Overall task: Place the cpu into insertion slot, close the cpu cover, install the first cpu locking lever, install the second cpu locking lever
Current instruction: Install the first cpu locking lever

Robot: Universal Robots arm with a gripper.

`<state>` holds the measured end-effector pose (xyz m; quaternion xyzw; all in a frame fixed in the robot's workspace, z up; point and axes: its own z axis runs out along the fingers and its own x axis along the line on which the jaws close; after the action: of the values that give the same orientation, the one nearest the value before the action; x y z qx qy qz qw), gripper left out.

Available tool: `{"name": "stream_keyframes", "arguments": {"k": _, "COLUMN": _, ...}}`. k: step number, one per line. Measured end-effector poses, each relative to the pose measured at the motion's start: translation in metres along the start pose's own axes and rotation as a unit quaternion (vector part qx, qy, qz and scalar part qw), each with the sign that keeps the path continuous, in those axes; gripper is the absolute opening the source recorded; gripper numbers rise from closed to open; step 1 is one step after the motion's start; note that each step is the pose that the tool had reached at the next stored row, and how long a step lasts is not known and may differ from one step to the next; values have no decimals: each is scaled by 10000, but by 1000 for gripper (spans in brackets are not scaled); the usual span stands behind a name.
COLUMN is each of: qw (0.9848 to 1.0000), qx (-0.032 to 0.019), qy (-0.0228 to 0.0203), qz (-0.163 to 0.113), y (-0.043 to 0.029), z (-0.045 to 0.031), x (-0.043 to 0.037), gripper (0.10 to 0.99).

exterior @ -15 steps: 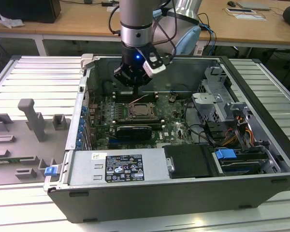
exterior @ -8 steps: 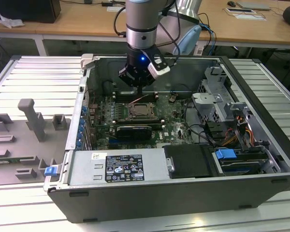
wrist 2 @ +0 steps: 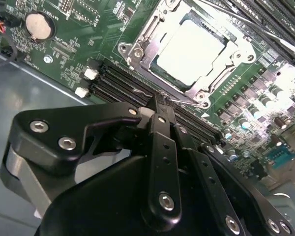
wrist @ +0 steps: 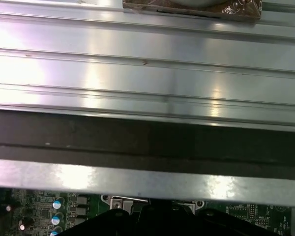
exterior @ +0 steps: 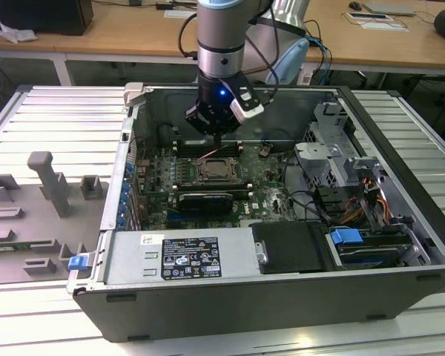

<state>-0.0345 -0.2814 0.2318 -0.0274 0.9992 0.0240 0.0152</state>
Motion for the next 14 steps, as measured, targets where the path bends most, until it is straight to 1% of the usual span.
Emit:
{"name": "stream_keyframes", "arguments": {"k": 4, "qw": 10000, "qx": 0, "qy": 1, "qz": 32, "y": -1, "z": 13, "x": -12, "gripper": 106}}
{"name": "stream_keyframes", "arguments": {"k": 7, "qw": 10000, "qx": -1, "qy": 24, "qz": 33, "y": -4, "z": 48, "x": -61, "gripper": 106}}
{"name": "stream_keyframes", "arguments": {"k": 9, "qw": 10000, "qx": -1, "qy": 30, "qz": 33, "y": -5, "z": 62, "x": -78, "gripper": 106}}
{"name": "stream_keyframes", "arguments": {"k": 11, "qw": 10000, "qx": -2, "qy": 46, "qz": 34, "y": -9, "z": 100, "x": -120, "gripper": 106}}
{"name": "stream_keyframes", "arguments": {"k": 12, "qw": 10000, "qx": -2, "qy": 54, "qz": 34, "y": -12, "z": 136, "x": -137, "gripper": 106}}
{"name": "stream_keyframes", "arguments": {"k": 14, "qw": 10000, "qx": -2, "qy": 61, "qz": 34, "y": -15, "z": 199, "x": -137, "gripper": 106}}
